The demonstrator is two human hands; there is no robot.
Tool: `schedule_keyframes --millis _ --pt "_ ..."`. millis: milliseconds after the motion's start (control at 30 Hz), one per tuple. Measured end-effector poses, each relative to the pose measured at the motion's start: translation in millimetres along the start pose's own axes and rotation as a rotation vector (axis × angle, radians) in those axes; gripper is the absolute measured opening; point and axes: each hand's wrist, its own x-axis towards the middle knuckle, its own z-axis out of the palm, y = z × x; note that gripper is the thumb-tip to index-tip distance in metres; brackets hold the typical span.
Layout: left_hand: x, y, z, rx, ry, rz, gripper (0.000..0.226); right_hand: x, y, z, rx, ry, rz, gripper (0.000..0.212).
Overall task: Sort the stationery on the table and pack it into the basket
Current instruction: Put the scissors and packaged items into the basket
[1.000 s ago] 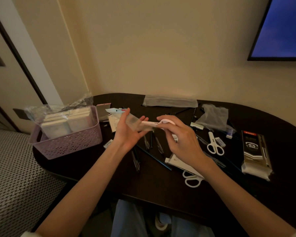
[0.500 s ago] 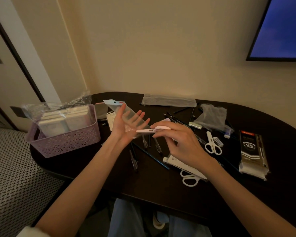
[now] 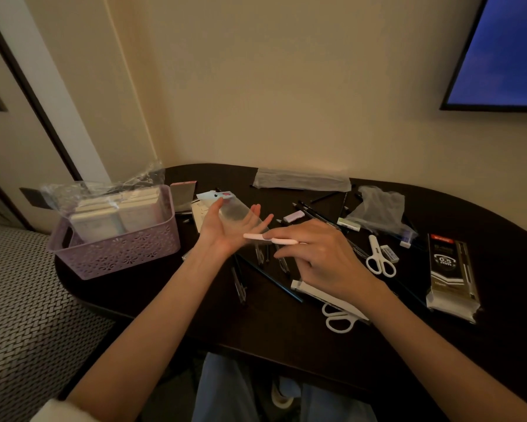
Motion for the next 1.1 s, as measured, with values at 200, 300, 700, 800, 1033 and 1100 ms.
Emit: schedule_keyframes --millis 200,300,700,800,1033,1100 --pt "1 -9 0 0.140 -0.024 -0.016 0.072 3 8 10 -0.029 -0.013 0.042 0.028" --pt "-2 -11 -1 0.244 -0.093 0.000 0.068 2 10 14 -0.059 0.020 0.061 0.031" --pt "-23 -23 15 0.422 -0.114 0.123 0.072 6 -6 18 0.087 -0.003 0.327 0.052" --pt "-28 -23 20 0.368 -0.095 0.041 0.084 10 -4 21 0.068 -0.035 0.321 0.046" --pt "-11 -11 2 0.408 0.049 0.057 0.089 23 14 23 0.261 0.212 0.520 0.015" --pt "-10 -7 -3 0.467 0.109 0.074 0.091 26 18 20 0.345 0.251 0.605 0.013"
